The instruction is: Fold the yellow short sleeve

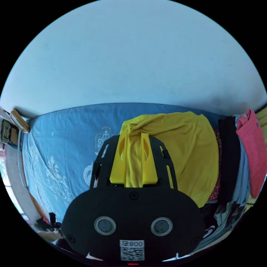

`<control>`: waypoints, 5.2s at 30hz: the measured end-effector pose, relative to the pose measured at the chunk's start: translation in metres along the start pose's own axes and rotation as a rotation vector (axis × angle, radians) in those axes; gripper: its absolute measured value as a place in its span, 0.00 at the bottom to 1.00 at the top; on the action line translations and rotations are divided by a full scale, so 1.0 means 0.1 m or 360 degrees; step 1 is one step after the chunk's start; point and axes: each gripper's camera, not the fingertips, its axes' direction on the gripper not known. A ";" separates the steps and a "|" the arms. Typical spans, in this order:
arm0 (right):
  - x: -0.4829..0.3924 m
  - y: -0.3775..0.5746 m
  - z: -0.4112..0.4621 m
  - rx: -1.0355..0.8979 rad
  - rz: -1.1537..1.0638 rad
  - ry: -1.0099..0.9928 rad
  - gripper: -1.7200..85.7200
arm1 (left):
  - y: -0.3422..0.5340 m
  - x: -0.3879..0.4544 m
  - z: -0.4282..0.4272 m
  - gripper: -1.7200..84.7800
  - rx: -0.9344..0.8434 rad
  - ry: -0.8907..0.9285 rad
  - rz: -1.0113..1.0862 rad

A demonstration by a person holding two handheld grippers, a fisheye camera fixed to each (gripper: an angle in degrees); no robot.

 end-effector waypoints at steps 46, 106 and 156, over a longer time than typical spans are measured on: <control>0.01 1.76 -6.68 0.0858 -0.0134 -0.1390 0.02 | -0.31 4.47 0.74 0.13 0.0080 -0.0771 0.1115; -2.06 2.48 -10.88 0.0948 -0.0763 -0.1875 0.02 | 5.12 5.77 -3.28 0.03 0.0972 0.0342 0.0551; -2.37 3.16 -9.28 0.0436 -0.0775 -0.2130 0.02 | 8.85 7.27 -4.69 0.02 0.1587 0.0360 0.0751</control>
